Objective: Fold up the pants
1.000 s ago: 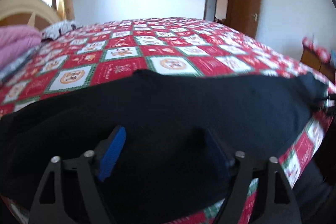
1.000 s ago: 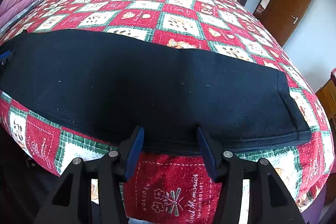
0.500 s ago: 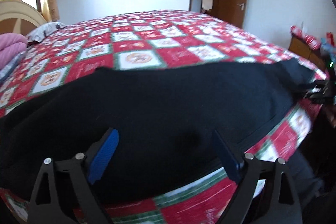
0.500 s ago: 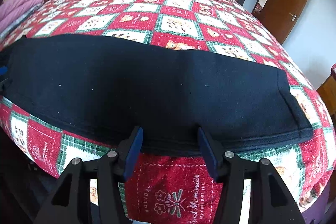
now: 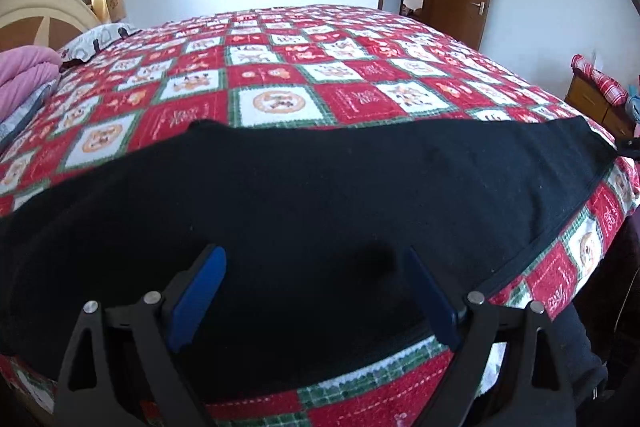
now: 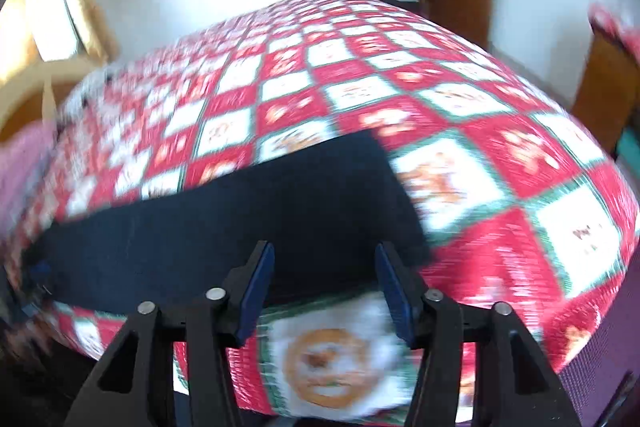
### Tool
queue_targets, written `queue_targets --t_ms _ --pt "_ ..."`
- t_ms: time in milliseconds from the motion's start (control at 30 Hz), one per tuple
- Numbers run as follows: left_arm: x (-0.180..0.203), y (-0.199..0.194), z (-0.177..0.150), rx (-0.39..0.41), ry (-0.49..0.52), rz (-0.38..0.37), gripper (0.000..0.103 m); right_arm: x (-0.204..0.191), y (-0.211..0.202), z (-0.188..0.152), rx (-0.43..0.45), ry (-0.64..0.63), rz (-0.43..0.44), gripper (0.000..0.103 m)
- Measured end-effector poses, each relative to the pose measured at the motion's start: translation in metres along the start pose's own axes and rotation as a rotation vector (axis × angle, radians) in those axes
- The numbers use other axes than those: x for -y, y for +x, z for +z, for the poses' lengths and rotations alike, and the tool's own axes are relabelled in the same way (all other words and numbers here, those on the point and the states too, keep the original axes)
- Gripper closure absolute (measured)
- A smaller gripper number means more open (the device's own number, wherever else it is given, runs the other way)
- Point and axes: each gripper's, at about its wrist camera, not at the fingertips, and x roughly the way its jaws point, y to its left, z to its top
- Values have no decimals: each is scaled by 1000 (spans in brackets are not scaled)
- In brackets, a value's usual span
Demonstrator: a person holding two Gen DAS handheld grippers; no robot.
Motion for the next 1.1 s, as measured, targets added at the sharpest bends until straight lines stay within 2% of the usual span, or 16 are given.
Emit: queue_targets --t_ms 100,167,267,367,500,667,933,1100 --pt "5 2 3 6 -9 -13 10 22 -14 3 25 61 -2 51" --pt "13 4 4 1 13 -11 10 28 -15 4 28 77 -13 60" --pt "22 6 6 2 51 -2 10 36 -9 4 16 106 2 66" --pt "25 11 5 -4 63 7 10 41 0 3 4 119 -20 66" --pt "28 12 2 13 66 28 9 43 3 -1 3 130 19 71" --pt "33 11 -4 32 72 39 6 35 8 -3 0 91 -4 89" --pt "35 11 -4 26 71 35 6 28 -10 3 77 65 -43 93" --pt "39 13 -6 31 94 43 2 36 15 -3 35 66 -98 93"
